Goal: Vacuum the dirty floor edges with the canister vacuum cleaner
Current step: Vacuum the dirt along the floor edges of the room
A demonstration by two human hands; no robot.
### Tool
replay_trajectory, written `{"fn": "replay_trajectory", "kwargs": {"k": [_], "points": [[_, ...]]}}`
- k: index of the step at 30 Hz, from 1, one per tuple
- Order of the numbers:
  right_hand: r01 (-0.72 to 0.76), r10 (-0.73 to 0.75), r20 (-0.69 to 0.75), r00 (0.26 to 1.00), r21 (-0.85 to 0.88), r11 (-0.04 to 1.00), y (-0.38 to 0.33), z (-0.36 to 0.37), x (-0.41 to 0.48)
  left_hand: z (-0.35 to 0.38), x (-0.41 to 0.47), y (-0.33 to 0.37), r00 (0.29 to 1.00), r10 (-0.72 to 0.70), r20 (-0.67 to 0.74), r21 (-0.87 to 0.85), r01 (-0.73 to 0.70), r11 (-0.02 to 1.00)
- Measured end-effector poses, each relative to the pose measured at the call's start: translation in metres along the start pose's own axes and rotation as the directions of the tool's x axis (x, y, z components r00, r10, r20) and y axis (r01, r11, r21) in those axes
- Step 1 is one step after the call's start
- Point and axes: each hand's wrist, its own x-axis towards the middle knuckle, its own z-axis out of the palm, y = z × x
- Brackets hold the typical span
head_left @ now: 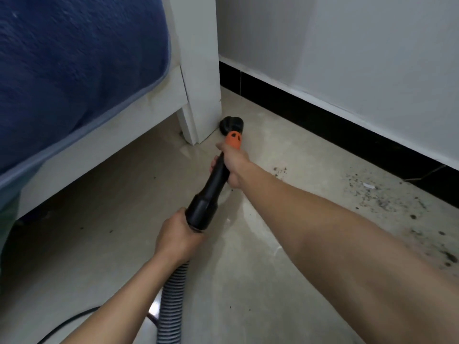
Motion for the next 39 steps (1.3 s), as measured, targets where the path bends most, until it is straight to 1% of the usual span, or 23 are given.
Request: {"fn": "replay_trajectory", "kwargs": {"k": [3, 6, 8, 10, 13, 17, 19, 21, 23, 27, 29, 31, 34, 36, 39], "points": [[-0.056, 0.055, 0.012, 0.998, 0.092, 0.994, 0.035, 0.002, -0.024, -0.019, -0.023, -0.031, 0.999, 0.017, 0.036, -0.043, -0.015, 0.999], [-0.122, 0.114, 0.065, 0.991, 0.125, 0.985, 0.073, -0.003, -0.064, -0.038, -0.046, -0.062, 0.995, -0.016, 0.099, -0.05, 0.021, 0.999], [-0.118, 0.113, 0.036, 0.993, 0.183, 0.976, 0.098, -0.01, -0.093, -0.05, -0.054, -0.077, 0.985, -0.015, 0.169, -0.011, 0.017, 1.0], [-0.119, 0.127, -0.011, 0.992, 0.278, 0.953, 0.12, -0.02, -0.113, -0.059, -0.057, -0.087, 0.973, 0.013, 0.23, 0.062, -0.028, 0.998], [-0.168, 0.183, -0.004, 0.983, 0.382, 0.909, 0.145, -0.037, -0.133, -0.064, -0.061, -0.088, 0.948, 0.045, 0.316, 0.142, -0.094, 0.985], [-0.238, 0.251, 0.032, 0.967, 0.458, 0.856, 0.156, -0.041, -0.141, -0.068, -0.069, -0.094, 0.944, 0.04, 0.329, 0.19, -0.108, 0.976], [-0.273, 0.283, 0.047, 0.958, 0.453, 0.849, 0.155, -0.039, -0.137, -0.07, -0.071, -0.101, 0.944, 0.015, 0.331, 0.198, -0.086, 0.976], [-0.271, 0.278, 0.046, 0.96, 0.419, 0.867, 0.149, -0.039, -0.129, -0.065, -0.072, -0.1, 0.95, -0.002, 0.313, 0.194, -0.062, 0.979], [-0.228, 0.235, 0.029, 0.972, 0.38, 0.897, 0.133, -0.045, -0.116, -0.052, -0.074, -0.082, 0.966, 0.013, 0.259, 0.171, -0.059, 0.983], [-0.117, 0.14, -0.057, 0.989, 0.294, 0.949, 0.079, -0.068, -0.085, -0.015, -0.066, -0.033, 0.974, 0.039, 0.221, 0.148, -0.073, 0.986], [-0.081, 0.108, -0.087, 0.99, 0.273, 0.959, 0.063, -0.076, -0.079, -0.007, -0.059, -0.019, 0.976, 0.039, 0.213, 0.16, -0.075, 0.984], [-0.091, 0.12, -0.09, 0.989, 0.28, 0.956, 0.067, -0.08, -0.085, -0.012, -0.056, -0.02, 0.972, 0.033, 0.231, 0.175, -0.075, 0.982], [-0.129, 0.15, -0.062, 0.987, 0.264, 0.956, 0.088, -0.08, -0.099, -0.02, -0.067, -0.033, 0.955, 0.018, 0.298, 0.188, -0.077, 0.979], [-0.108, 0.127, -0.07, 0.989, 0.231, 0.967, 0.087, -0.078, -0.099, -0.016, -0.079, -0.033, 0.949, 0.008, 0.316, 0.17, -0.065, 0.983], [-0.045, 0.075, -0.147, 0.986, 0.197, 0.979, 0.078, -0.077, -0.096, -0.008, -0.087, -0.026, 0.946, 0.048, 0.321, 0.101, -0.085, 0.991]]}}
